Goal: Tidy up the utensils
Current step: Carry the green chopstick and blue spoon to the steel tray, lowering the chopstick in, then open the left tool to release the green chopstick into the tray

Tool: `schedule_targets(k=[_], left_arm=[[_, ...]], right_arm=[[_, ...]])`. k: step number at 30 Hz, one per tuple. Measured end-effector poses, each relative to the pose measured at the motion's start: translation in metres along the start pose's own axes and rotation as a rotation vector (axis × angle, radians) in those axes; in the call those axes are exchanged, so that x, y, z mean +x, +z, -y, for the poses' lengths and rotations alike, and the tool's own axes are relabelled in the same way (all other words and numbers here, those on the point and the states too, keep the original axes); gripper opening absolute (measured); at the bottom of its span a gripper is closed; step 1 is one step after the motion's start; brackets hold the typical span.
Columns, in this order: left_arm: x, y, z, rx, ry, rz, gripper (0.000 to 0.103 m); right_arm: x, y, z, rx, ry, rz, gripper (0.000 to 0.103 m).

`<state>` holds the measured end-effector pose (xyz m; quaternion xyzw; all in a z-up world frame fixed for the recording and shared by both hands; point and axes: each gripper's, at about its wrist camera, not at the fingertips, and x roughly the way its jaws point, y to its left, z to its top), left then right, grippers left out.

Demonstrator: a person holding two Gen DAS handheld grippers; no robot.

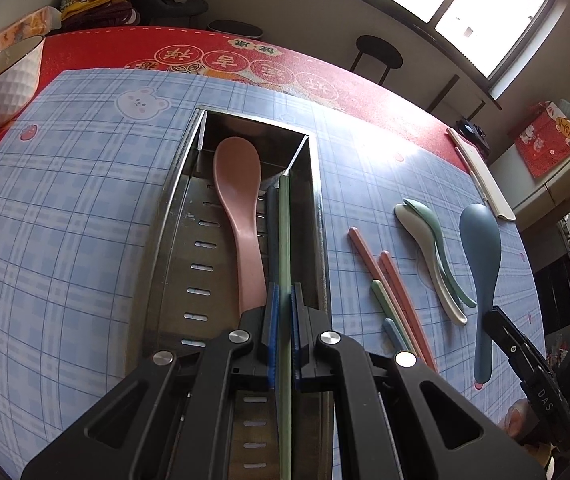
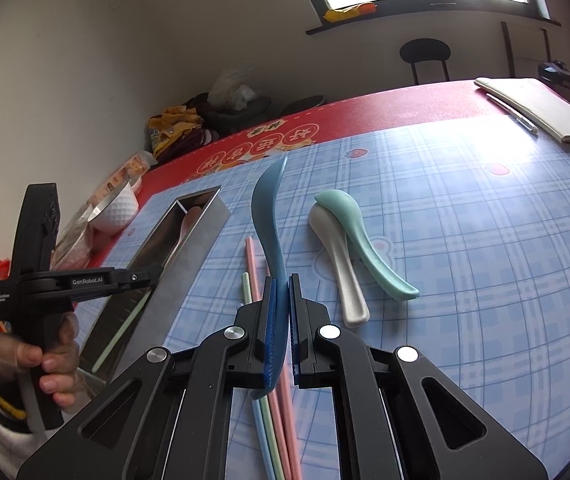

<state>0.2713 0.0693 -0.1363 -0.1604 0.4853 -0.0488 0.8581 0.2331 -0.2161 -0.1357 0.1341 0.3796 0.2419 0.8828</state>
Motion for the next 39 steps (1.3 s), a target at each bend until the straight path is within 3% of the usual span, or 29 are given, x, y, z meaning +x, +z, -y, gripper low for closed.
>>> schedule_targets(k=[12,18,22,25,31,35,39], left_arm=[[0.005,-0.001,0.008,0.031,0.003,-0.022,0.006],[-0.012,-0.007,0.013,0.069,0.01,0.021,0.009],[-0.032,-0.014,0.023,0.164,0.017,0.075,0.01],[-0.047,-0.022,0.026,0.236,0.045,0.131,0.021],[-0.073,-0.039,0.006,0.316,0.113,0.25,0.056],[-0.088,-0.053,-0.013,0.334,0.137,0.327,0.09],[-0.098,-0.062,-0.032,0.338,0.172,0.409,0.097]], right_arm=[[-0.002,-0.004,0.004,0.024,0.006,-0.001,0.006],[-0.003,-0.004,0.001,0.024,0.007,-0.003,0.006],[0.0,-0.005,-0.003,0.033,0.005,-0.01,0.006],[0.004,-0.006,-0.008,0.041,0.003,-0.018,0.006],[0.01,-0.005,-0.023,0.04,-0.02,-0.024,0.006],[0.014,-0.004,-0.031,0.046,-0.041,-0.026,0.006],[0.021,-0.003,-0.044,0.047,-0.051,-0.037,0.006]])
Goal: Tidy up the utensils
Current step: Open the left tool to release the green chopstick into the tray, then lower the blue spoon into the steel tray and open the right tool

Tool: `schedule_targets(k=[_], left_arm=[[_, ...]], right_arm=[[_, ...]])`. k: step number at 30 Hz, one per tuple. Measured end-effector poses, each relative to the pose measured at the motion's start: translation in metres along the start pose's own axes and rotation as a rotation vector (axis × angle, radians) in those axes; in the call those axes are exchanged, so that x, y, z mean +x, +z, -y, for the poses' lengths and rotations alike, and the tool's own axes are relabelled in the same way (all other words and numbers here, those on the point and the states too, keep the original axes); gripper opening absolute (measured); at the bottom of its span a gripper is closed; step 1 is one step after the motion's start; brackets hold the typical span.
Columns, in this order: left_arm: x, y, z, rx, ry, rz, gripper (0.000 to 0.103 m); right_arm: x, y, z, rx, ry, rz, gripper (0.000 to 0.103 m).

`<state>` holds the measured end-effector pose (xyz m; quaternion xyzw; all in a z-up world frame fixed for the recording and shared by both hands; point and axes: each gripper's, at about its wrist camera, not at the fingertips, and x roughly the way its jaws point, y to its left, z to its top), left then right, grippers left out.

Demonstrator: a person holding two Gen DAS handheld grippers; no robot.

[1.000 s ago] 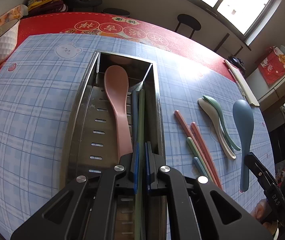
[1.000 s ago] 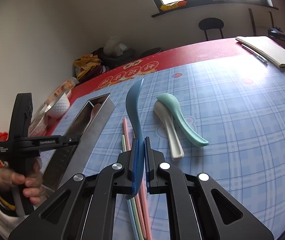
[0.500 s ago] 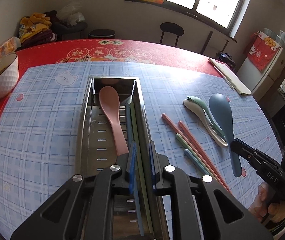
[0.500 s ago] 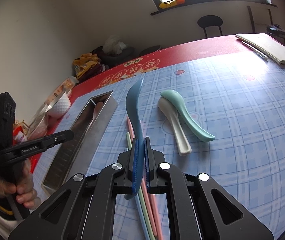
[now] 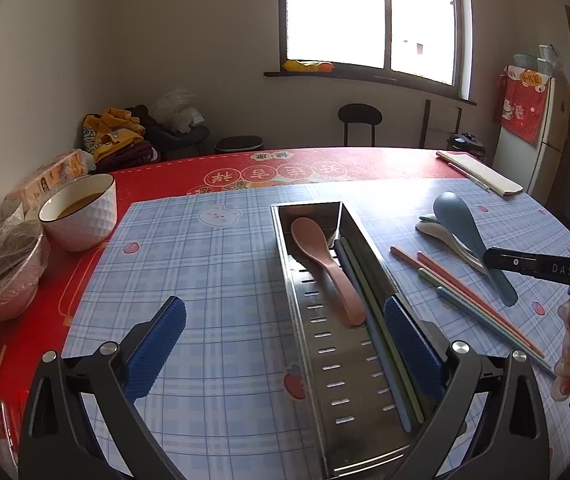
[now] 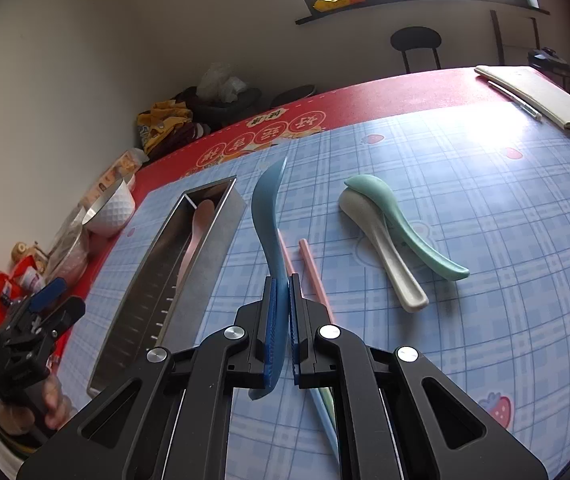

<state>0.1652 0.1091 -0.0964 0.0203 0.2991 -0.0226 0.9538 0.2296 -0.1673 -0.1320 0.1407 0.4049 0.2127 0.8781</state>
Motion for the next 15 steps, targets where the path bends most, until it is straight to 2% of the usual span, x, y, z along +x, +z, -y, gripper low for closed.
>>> schedule_targets(k=[3,11,15], left_arm=[[0.0,-0.006,-0.013,-0.015,0.012,0.028,0.097],[0.002,-0.018,-0.035,-0.116,-0.055,0.079,0.097],[0.003,-0.023,-0.036,-0.115,-0.051,0.089,0.097]], right_arm=[[0.008,0.0,-0.016,-0.014,-0.007,-0.013,0.006],[0.029,0.007,-0.063,-0.092,-0.03,-0.046,0.006],[0.044,0.018,-0.089,-0.15,-0.057,-0.069,0.006]])
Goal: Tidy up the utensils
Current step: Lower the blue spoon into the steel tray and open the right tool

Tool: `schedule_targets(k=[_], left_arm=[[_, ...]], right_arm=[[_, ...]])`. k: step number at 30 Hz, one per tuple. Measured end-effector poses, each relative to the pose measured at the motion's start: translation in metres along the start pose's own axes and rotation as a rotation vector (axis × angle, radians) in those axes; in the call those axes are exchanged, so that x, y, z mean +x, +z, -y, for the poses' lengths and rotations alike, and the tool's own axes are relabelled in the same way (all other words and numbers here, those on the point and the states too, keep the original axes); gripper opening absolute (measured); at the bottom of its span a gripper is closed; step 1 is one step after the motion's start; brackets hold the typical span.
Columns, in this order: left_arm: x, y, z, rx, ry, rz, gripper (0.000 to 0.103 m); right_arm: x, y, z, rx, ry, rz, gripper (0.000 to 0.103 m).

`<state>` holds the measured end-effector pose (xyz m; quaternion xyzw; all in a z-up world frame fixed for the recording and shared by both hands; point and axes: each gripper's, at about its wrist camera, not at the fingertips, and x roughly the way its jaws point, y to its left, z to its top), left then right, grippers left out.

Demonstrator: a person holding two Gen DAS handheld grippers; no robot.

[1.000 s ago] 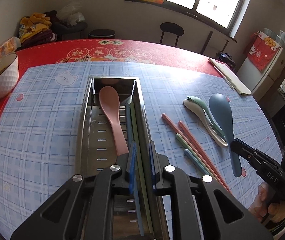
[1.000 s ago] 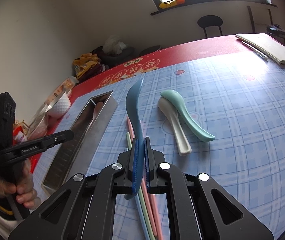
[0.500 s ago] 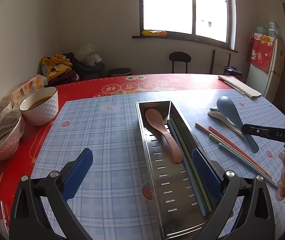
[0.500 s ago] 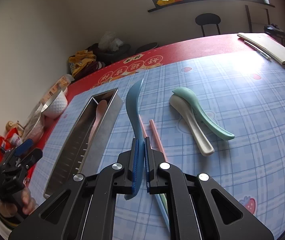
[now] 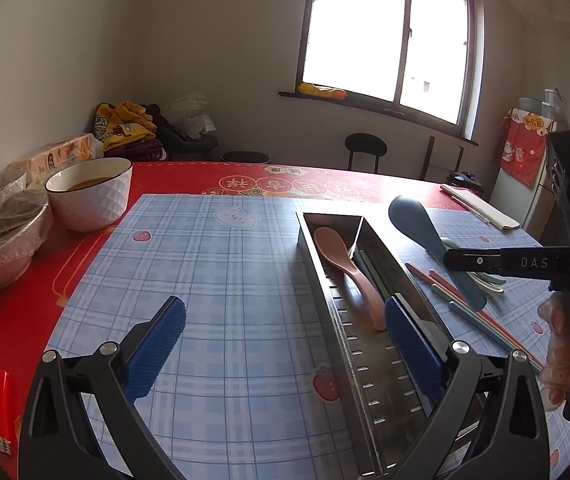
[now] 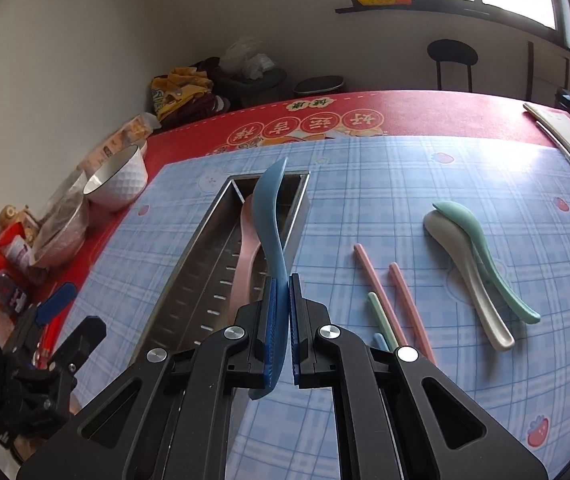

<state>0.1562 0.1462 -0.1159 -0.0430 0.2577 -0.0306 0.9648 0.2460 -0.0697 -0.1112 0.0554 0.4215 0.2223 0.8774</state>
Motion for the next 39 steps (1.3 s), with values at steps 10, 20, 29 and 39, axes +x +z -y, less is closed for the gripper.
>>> schedule_targets(k=[10,20,29,39], left_arm=[[-0.005,0.001,-0.009,-0.043,-0.007,0.013,0.097],[-0.003,0.001,-0.016,-0.073,-0.008,0.007,0.097],[-0.004,0.0,-0.016,-0.084,-0.011,0.005,0.097],[-0.003,0.001,-0.02,-0.105,-0.015,-0.001,0.097]], right_arm=[[0.05,0.024,-0.04,-0.061,-0.1,-0.108,0.006],[0.074,0.026,-0.05,-0.091,-0.168,-0.156,0.006],[0.08,0.025,-0.058,-0.134,-0.225,-0.161,0.007],[0.07,0.025,-0.06,-0.119,-0.187,-0.137,0.008]])
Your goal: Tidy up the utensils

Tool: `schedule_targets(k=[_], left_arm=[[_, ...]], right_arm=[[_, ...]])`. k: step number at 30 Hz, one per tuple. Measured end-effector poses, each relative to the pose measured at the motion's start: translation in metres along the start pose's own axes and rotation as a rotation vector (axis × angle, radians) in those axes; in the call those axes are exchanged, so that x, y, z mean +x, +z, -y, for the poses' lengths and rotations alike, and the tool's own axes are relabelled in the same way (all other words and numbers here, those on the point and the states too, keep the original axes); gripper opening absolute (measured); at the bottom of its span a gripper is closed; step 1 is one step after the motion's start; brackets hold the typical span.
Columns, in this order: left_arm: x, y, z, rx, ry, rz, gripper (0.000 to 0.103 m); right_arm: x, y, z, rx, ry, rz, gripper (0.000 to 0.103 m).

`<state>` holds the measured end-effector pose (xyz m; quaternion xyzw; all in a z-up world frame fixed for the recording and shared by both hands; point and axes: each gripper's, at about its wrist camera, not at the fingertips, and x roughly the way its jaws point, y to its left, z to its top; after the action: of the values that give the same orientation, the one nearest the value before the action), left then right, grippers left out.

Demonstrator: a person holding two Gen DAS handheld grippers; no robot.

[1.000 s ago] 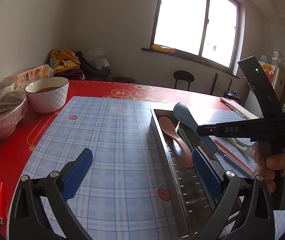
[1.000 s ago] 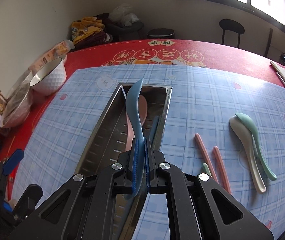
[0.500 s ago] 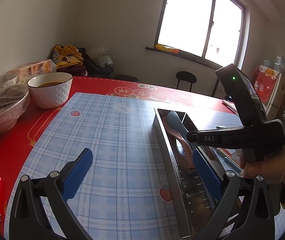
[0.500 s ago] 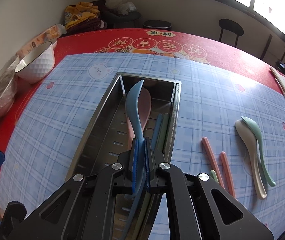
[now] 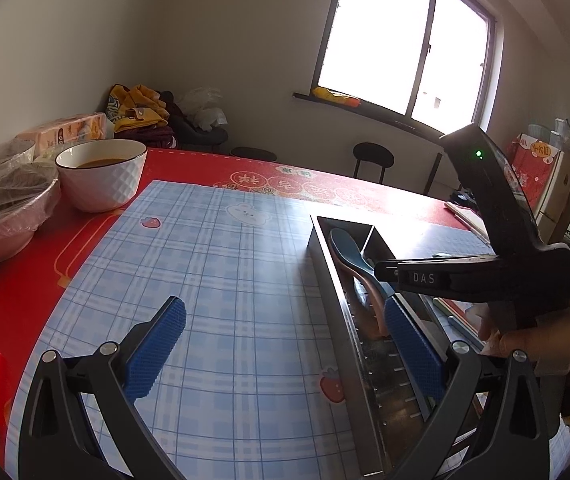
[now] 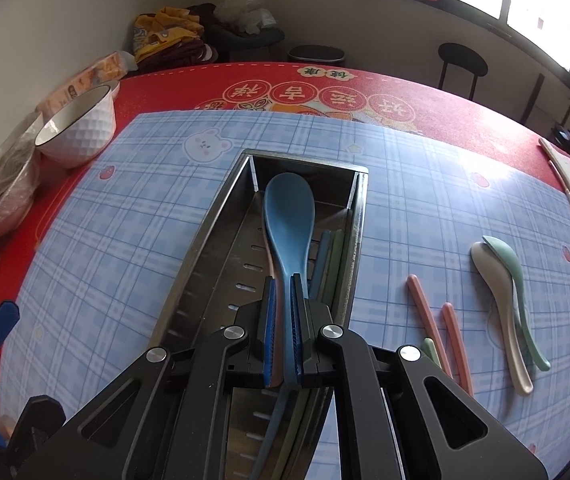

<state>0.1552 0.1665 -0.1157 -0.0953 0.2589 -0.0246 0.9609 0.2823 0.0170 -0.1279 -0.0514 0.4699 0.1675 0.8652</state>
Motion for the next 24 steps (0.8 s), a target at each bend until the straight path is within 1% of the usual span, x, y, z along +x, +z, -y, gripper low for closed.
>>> schedule_targets(k=[3,5,8,10,11,12,13,14,16,18,23,24], left_arm=[[0.0,0.0,-0.002,-0.006,-0.003,0.002,0.097],[0.0,0.0,-0.003,-0.01,-0.003,0.0,0.097],[0.002,0.0,-0.003,-0.012,-0.005,-0.006,0.097],[0.002,0.0,-0.003,-0.01,-0.006,-0.007,0.097],[0.003,0.0,-0.003,-0.009,-0.006,-0.007,0.097],[0.003,0.0,-0.003,-0.009,-0.006,-0.005,0.097],[0.002,-0.001,-0.003,-0.009,-0.007,-0.004,0.097],[0.002,-0.001,-0.003,-0.01,-0.008,-0.004,0.097],[0.002,-0.001,-0.004,-0.013,-0.016,0.0,0.097],[0.0,-0.001,-0.004,-0.015,-0.019,0.012,0.097],[0.0,-0.001,-0.006,-0.025,-0.023,0.014,0.097],[0.0,-0.001,-0.007,-0.032,-0.03,0.017,0.097]], right_arm=[[-0.011,-0.002,0.002,-0.007,0.018,0.028,0.008],[-0.018,-0.004,0.008,0.001,0.049,0.049,0.008],[-0.029,-0.012,0.022,0.012,0.084,0.082,0.008],[-0.033,-0.017,0.035,0.026,0.101,0.095,0.011],[-0.035,-0.021,0.043,0.038,0.111,0.103,0.021],[-0.038,-0.024,0.051,0.051,0.118,0.114,0.038],[-0.041,-0.028,0.06,0.065,0.127,0.129,0.048],[-0.044,-0.032,0.068,0.075,0.139,0.147,0.055],[-0.05,-0.039,0.085,0.09,0.159,0.163,0.055],[-0.054,-0.046,0.102,0.107,0.187,0.181,0.063],[-0.068,-0.066,0.145,0.134,0.231,0.237,0.073],[-0.071,-0.07,0.154,0.14,0.246,0.245,0.077]])
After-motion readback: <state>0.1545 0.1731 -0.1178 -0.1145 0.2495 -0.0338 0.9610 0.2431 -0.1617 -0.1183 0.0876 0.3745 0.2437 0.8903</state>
